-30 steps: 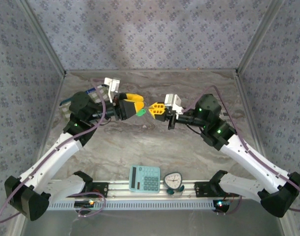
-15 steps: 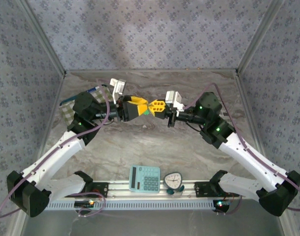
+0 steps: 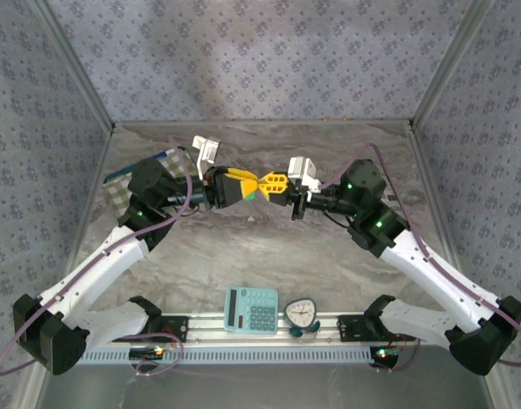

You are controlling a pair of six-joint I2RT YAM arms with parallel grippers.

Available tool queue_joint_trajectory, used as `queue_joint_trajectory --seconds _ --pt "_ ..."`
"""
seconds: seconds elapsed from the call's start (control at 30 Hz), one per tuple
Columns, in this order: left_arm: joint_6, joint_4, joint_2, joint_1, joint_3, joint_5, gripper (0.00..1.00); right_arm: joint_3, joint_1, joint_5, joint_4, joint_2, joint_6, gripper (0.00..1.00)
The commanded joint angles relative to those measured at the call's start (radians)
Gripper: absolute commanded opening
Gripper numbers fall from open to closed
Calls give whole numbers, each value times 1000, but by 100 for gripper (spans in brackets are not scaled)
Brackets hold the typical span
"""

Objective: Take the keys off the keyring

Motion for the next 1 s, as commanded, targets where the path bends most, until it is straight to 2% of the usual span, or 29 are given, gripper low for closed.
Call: queue_joint_trajectory --seconds 0.0,0.4,0.53,0.77,0.97 --pt "16 17 -3 -6 43 21 33 33 -12 6 29 -15 18 0" --pt "39 -19 -4 3 61 6 4 18 -21 11 35 -28 23 0" --pt "43 -24 -6 6 63 1 0 17 -21 13 28 -30 19 0" --pt "38 -3 -16 7 60 -1 0 8 -18 14 27 -35 11 0" --pt "18 22 -40 25 39 -49 0 -16 -12 13 37 -51 -8 0"
